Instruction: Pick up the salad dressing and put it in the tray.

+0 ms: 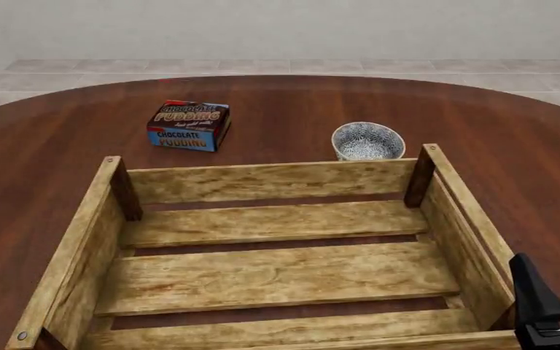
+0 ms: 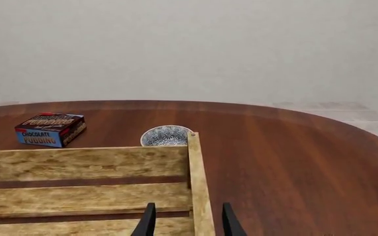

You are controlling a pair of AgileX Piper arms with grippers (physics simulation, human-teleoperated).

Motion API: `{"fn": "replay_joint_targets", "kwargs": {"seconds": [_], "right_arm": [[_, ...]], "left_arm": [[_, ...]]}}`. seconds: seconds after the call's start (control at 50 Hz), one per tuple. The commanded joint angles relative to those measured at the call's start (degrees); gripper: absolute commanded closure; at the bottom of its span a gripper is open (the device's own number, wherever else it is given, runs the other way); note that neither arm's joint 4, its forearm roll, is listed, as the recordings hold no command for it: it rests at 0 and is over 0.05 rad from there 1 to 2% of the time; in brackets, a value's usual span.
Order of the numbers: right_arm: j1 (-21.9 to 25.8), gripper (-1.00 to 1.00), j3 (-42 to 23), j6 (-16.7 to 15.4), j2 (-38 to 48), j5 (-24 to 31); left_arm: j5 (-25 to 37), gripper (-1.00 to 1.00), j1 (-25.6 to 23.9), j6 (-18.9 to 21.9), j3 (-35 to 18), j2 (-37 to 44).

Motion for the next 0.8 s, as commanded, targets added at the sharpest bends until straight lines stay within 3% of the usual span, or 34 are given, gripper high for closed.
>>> {"fn": "replay_joint_targets", "kwargs": {"seconds": [0.02, 0.8], "right_arm": [[0.09, -1.0, 0.05, 0.08, 0.08, 0.0], [0.14, -1.0, 0.01, 0.19, 0.03, 0.13]], "left_arm": [[0.69, -1.0, 2.03, 0.62, -1.22, 0.66], [-4.2, -1.0, 6.19, 3.11, 5.9, 3.19]]}}
